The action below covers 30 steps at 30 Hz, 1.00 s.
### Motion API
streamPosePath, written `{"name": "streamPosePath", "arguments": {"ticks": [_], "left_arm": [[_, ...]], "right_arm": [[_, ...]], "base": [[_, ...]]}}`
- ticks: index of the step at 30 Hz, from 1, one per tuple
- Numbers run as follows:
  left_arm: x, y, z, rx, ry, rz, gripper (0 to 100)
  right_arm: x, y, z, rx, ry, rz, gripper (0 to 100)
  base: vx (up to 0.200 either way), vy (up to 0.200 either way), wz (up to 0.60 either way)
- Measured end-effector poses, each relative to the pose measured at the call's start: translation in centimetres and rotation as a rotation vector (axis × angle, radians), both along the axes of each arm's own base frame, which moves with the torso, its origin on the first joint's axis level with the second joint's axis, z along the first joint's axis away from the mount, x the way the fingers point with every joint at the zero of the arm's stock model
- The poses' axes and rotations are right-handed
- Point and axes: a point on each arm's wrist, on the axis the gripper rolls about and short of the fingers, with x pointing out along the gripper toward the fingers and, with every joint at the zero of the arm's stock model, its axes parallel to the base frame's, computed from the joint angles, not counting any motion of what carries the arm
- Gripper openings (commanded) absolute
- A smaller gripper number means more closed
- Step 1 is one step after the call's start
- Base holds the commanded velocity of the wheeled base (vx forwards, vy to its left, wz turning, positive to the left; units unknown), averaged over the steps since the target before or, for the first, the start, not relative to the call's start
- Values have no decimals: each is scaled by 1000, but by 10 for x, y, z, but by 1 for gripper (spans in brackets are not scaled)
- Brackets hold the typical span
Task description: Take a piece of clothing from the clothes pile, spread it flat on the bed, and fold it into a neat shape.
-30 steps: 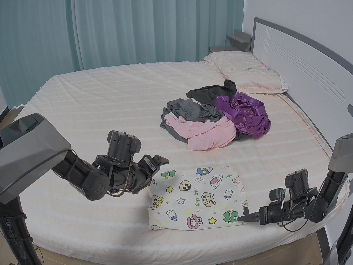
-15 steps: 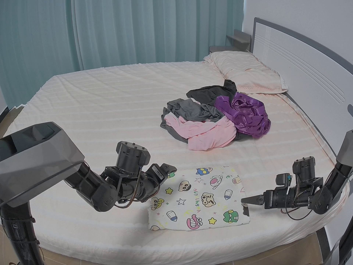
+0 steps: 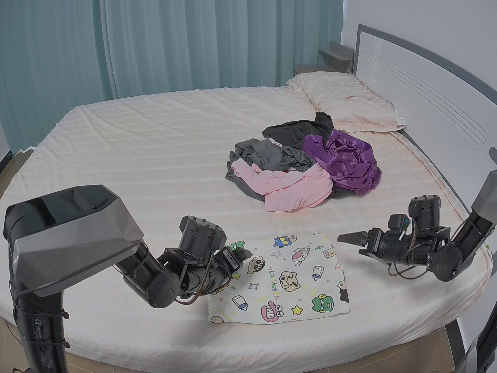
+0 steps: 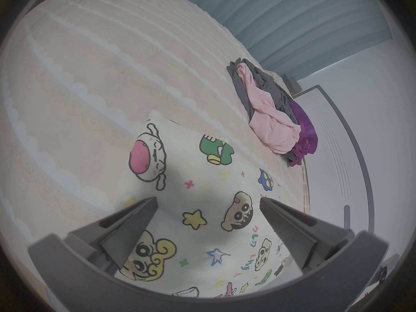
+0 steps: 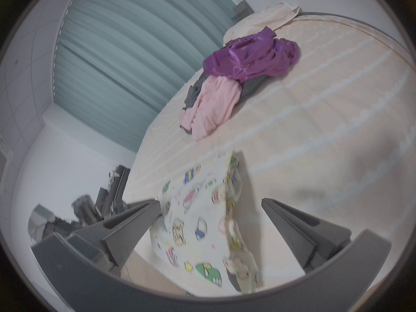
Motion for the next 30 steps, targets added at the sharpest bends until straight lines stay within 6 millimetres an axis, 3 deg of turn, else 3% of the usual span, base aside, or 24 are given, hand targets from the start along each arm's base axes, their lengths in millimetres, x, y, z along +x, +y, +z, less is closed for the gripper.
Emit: {"name": "streamPosePath", "arguments": {"ticks": [4, 13, 23, 24, 30], "left_arm": [[-4, 0, 4, 0, -6, -1, 100], [-16, 6, 31, -30, -44, 2, 100], [-22, 9, 31, -28, -31, -5, 100], [-22, 8, 30, -27, -28, -6, 100], [-24, 4, 21, -14, -8, -20, 100]], "right_arm": [[24, 7, 0, 21, -14, -45, 100], [68, 24, -25, 54, 24, -99, 100], [92, 36, -40, 100, 42, -115, 100], [93, 38, -42, 99, 45, -111, 0], [97, 46, -49, 90, 70, -98, 0]], "base": [[0, 0, 0], [0, 0, 0], [0, 0, 0], [0, 0, 0], [0, 0, 0]]}}
